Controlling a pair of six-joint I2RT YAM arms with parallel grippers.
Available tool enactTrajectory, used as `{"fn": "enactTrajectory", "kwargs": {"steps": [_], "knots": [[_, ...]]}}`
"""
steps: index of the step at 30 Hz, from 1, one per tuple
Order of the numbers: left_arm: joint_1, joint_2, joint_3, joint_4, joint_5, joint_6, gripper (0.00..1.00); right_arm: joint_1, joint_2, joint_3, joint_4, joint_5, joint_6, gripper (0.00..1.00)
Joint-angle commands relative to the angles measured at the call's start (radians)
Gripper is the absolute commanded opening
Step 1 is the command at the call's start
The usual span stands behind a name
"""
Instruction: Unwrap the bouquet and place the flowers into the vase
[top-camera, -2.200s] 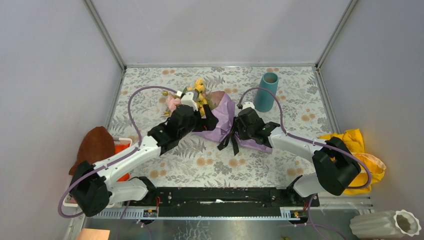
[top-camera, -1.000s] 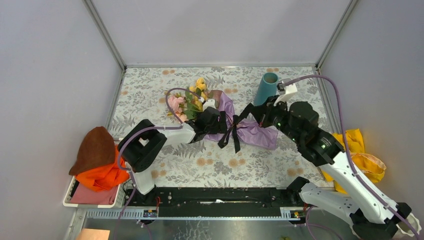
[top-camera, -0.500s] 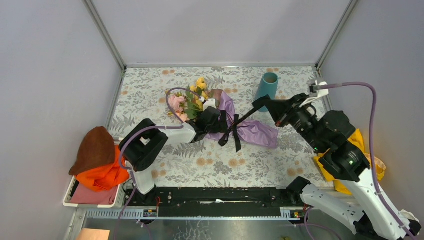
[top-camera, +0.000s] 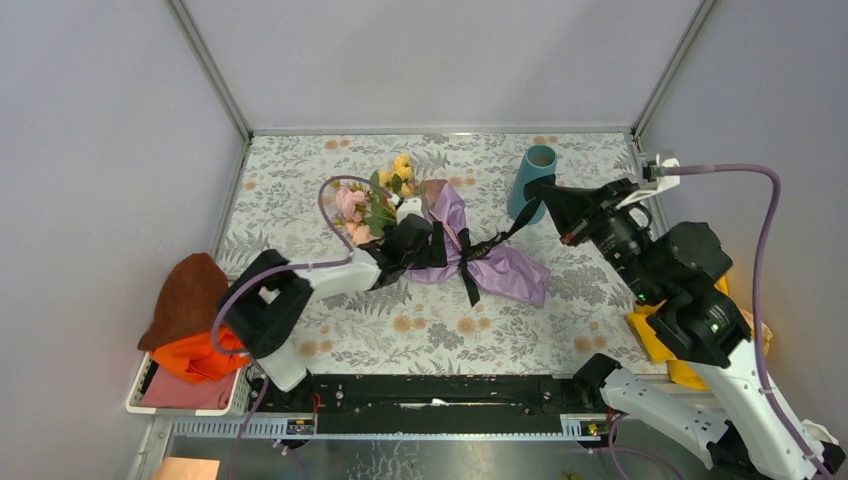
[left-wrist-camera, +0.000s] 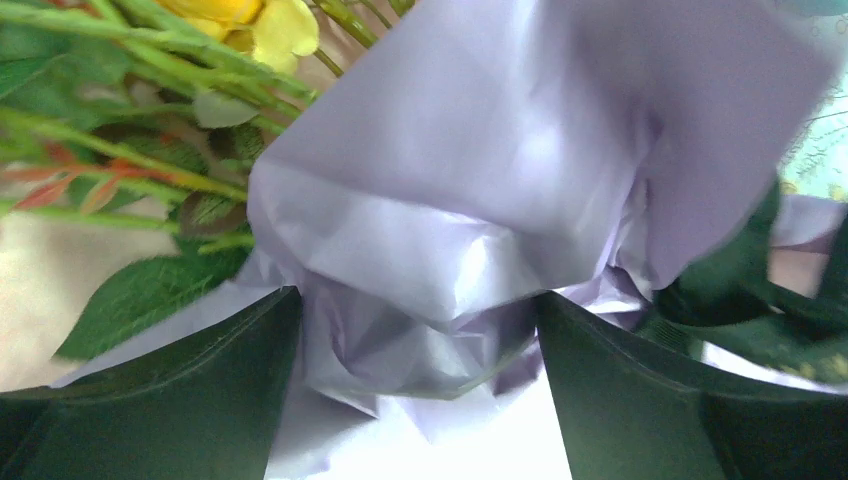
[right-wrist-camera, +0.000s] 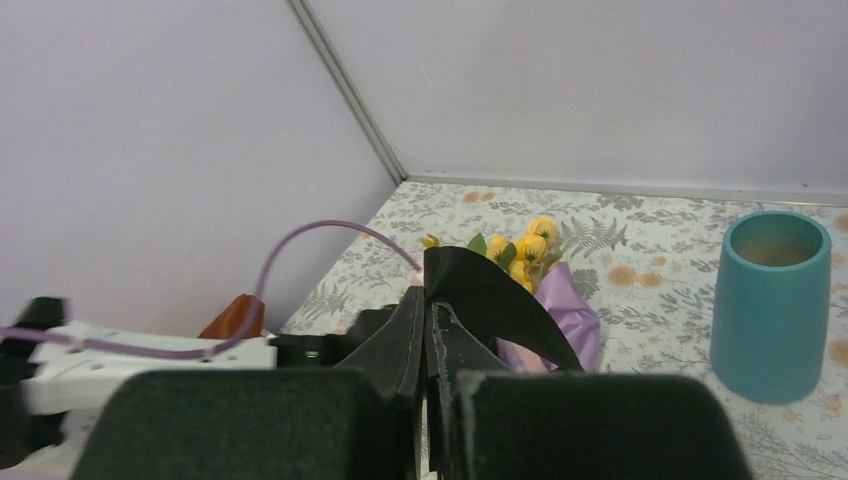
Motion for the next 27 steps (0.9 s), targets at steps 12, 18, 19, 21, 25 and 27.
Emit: {"fn": "enactTrajectory", "kwargs": {"steps": [12,18,19,21,25,27], "knots": [[-0.222,-0.491,-0.245,-0.037,-0.058,-0.018,0.94,0.006,0.193,-0.004,0.109,0.189,-0.092,0.0],[-0.27,-0.31,-0.207,0.027,-0.047,0.005,0.9,0.006,0.211,0.041,0.099,0.215,-0.128,0.01],[-0.281,-0.286,-0.19,0.028,-0.059,0.008,0.9,0.006,0.206,0.037,0.099,0.219,-0.13,0.01],[-0.301,-0.247,-0.158,0.034,-0.076,0.015,0.9,0.006,0.193,0.023,0.1,0.226,-0.133,0.02],[-0.31,-0.179,-0.1,0.021,-0.098,0.018,0.9,0.006,0.163,-0.011,0.102,0.236,-0.135,0.04],[-0.31,-0.148,-0.081,0.015,-0.102,0.014,0.9,0.006,0.153,-0.023,0.102,0.237,-0.139,0.05]]}}
